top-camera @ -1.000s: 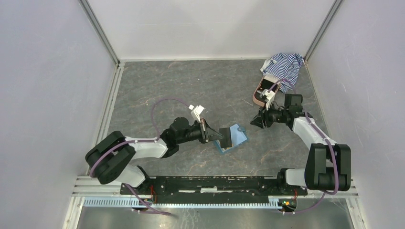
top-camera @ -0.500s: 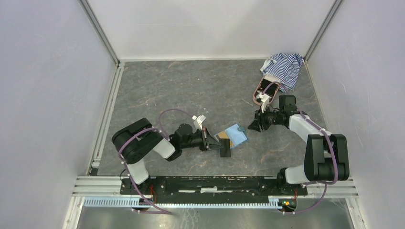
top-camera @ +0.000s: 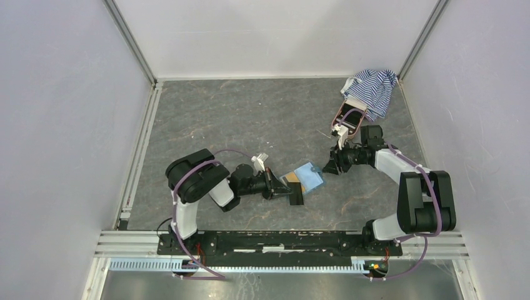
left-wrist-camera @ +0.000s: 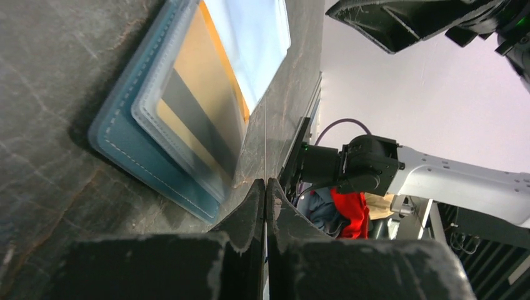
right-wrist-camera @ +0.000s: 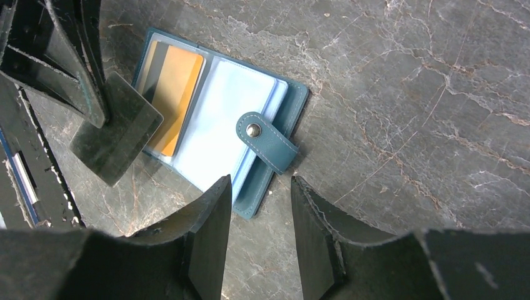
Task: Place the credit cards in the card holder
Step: Insert the credit card into the card holder.
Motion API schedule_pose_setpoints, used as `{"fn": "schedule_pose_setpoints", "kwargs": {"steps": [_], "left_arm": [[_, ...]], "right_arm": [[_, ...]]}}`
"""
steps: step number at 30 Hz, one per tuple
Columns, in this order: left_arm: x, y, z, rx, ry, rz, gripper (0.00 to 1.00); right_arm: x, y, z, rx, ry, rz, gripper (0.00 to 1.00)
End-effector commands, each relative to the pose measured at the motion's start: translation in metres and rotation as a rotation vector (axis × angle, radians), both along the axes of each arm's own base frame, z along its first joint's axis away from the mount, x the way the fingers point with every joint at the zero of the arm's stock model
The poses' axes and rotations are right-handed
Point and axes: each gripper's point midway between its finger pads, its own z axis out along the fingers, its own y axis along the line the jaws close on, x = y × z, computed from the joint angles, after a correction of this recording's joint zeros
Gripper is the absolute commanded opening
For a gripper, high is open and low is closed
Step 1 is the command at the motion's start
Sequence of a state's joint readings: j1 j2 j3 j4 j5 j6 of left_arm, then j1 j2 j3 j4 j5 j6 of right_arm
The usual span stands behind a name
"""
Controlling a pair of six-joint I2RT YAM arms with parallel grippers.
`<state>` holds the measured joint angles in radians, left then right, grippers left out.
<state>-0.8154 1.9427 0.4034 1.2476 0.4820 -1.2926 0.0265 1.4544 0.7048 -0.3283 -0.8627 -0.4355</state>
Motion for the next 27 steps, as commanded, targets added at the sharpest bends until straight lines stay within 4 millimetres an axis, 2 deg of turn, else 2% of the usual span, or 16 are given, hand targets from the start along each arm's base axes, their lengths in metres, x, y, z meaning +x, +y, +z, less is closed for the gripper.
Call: {"fn": "schedule_pose_setpoints", "kwargs": {"steps": [1, 8, 15, 27], "left_arm": [[0.011, -0.006, 0.020, -0.106, 0.035, 0.023, 0.02], [0.018, -0.005, 0.007, -0.105, 0.121, 0.045, 0.02], [0.024, -0.010, 0.004, -0.125, 0.142, 0.043, 0.02], [0.034, -0.002, -0.010, -0.088, 0.175, 0.066, 0.02]], "right_arm": [[0.011, 0.003, 0.011, 0.005, -0.050, 0.020, 0.46], [0.010, 0.004, 0.012, 0.011, -0.047, 0.026, 0.46], [0.010, 0.004, 0.012, 0.013, -0.046, 0.026, 0.46], [0.009, 0.005, 0.014, 0.018, -0.048, 0.030, 0.46]]}}
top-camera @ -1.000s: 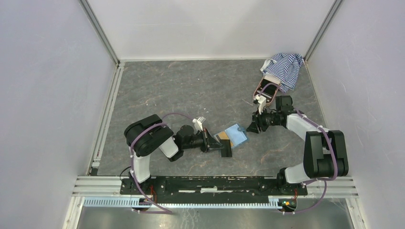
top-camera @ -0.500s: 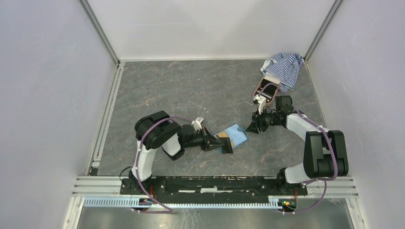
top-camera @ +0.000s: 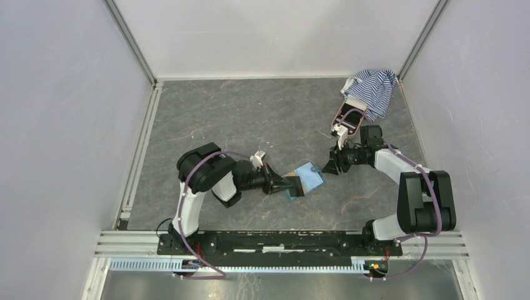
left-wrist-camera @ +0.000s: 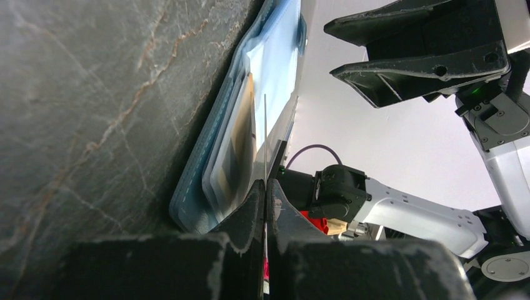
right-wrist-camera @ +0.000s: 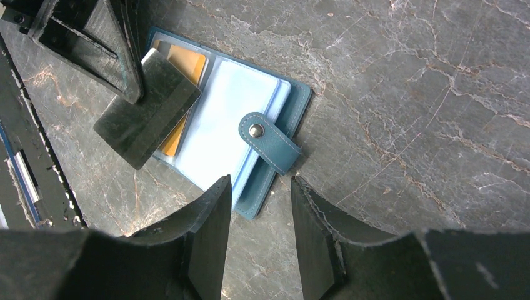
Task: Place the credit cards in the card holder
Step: Insert the credit card into the card holder.
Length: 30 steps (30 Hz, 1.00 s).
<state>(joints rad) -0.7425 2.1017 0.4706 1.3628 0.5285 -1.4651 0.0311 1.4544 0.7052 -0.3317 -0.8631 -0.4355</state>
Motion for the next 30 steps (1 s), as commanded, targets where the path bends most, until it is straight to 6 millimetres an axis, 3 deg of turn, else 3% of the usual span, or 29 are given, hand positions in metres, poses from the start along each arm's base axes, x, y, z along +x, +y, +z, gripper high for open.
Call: {"fn": "schedule_pose_setpoints", "kwargs": {"steps": [1, 17, 30], "left_arm": [[0.004, -0.001, -0.001, -0.018, 0.024, -0.005, 0.02], [0.007, -0.002, -0.014, 0.016, 0.058, -0.001, 0.02], [-0.002, 0.009, -0.005, 0.062, 0.052, -0.002, 0.02]], "right_arm": [[0.010, 0.005, 0.014, 0.018, -0.052, 0.027, 0.46], [0.010, 0.006, 0.018, 0.026, -0.064, 0.030, 0.46], [0.009, 0.008, 0.020, 0.032, -0.063, 0.037, 0.46]]}}
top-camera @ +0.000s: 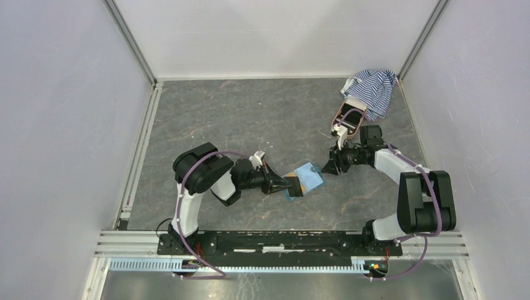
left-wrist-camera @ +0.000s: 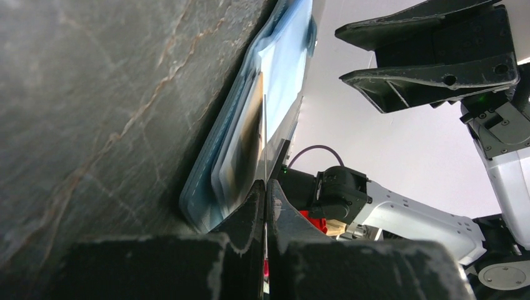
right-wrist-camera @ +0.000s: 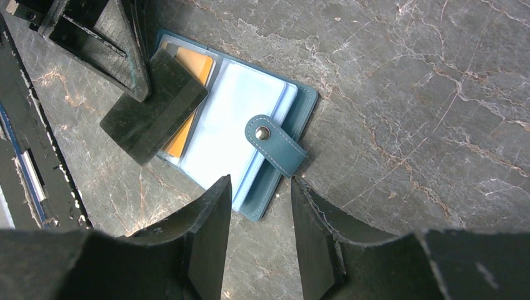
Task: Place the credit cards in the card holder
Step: Insert the credit card into the card holder.
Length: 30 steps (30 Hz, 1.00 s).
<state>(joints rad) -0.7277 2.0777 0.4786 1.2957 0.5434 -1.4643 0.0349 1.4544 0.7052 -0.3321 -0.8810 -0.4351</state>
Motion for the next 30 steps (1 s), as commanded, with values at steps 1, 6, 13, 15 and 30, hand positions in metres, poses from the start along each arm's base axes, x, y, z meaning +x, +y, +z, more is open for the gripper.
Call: {"fn": "schedule_pose_setpoints", "kwargs": {"steps": [1, 6, 13, 15, 30], "left_arm": [[-0.005, 0.006, -0.004, 0.042, 0.024, -0.002, 0.02], [0.001, 0.001, -0.007, 0.042, 0.028, 0.000, 0.02], [0.011, -0.002, -0.016, 0.097, 0.025, 0.023, 0.02], [0.013, -0.001, -0.018, 0.109, 0.027, 0.029, 0.02], [0.029, -0.012, -0.019, 0.140, -0.034, 0.024, 0.02]], "right_arm": [[0.010, 0.005, 0.018, 0.017, -0.064, 0.027, 0.46], [0.010, 0.005, 0.018, 0.017, -0.066, 0.028, 0.46], [0.010, 0.006, 0.019, 0.019, -0.066, 0.030, 0.46], [0.010, 0.006, 0.019, 0.020, -0.068, 0.031, 0.46], [0.007, 0.008, 0.007, 0.001, -0.018, 0.032, 0.46]]}}
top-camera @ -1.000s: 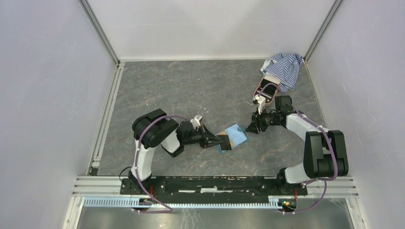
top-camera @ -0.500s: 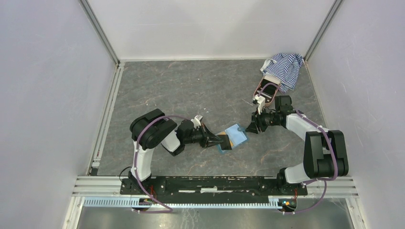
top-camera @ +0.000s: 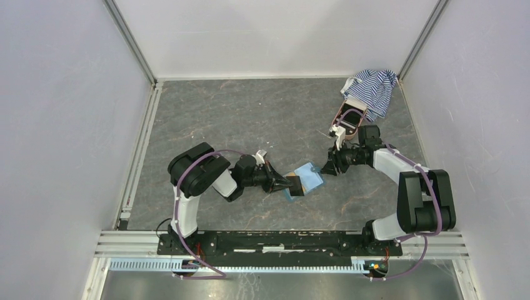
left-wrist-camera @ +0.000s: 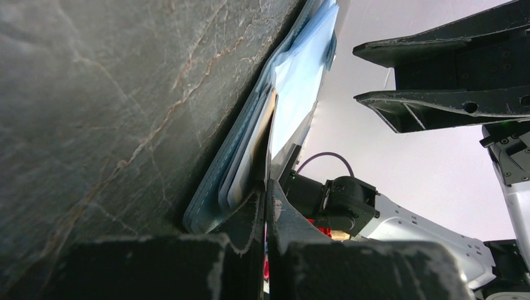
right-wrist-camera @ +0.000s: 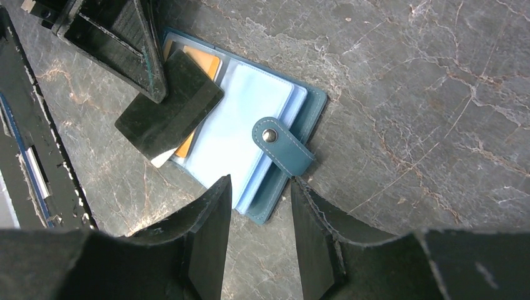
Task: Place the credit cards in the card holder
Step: Insert the credit card into the card holder.
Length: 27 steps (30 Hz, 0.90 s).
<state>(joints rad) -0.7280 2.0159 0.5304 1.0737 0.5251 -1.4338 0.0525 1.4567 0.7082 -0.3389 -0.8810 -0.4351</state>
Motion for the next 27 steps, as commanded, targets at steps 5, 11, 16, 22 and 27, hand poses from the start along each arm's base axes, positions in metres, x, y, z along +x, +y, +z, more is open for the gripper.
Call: {"fn": "schedule_pose_setpoints", "kwargs": {"steps": [5, 11, 16, 22, 27], "left_arm": [[0.026, -0.010, -0.008, 0.046, -0.118, 0.017, 0.02], [0.030, -0.011, -0.009, 0.044, -0.138, 0.031, 0.02], [0.031, -0.007, -0.013, 0.047, -0.124, 0.055, 0.02], [0.029, 0.001, -0.018, 0.038, -0.079, 0.119, 0.02], [0.030, 0.006, -0.016, 0.038, -0.082, 0.165, 0.02]], "right_arm": [[0.010, 0.001, -0.001, -0.018, -0.001, -0.001, 0.46], [0.010, 0.000, -0.006, -0.023, 0.023, -0.004, 0.46], [0.010, 0.000, -0.006, -0.022, 0.022, -0.004, 0.46], [0.010, 0.001, -0.005, -0.016, 0.022, -0.001, 0.46], [0.009, 0.001, -0.006, -0.014, 0.025, -0.002, 0.47]]}}
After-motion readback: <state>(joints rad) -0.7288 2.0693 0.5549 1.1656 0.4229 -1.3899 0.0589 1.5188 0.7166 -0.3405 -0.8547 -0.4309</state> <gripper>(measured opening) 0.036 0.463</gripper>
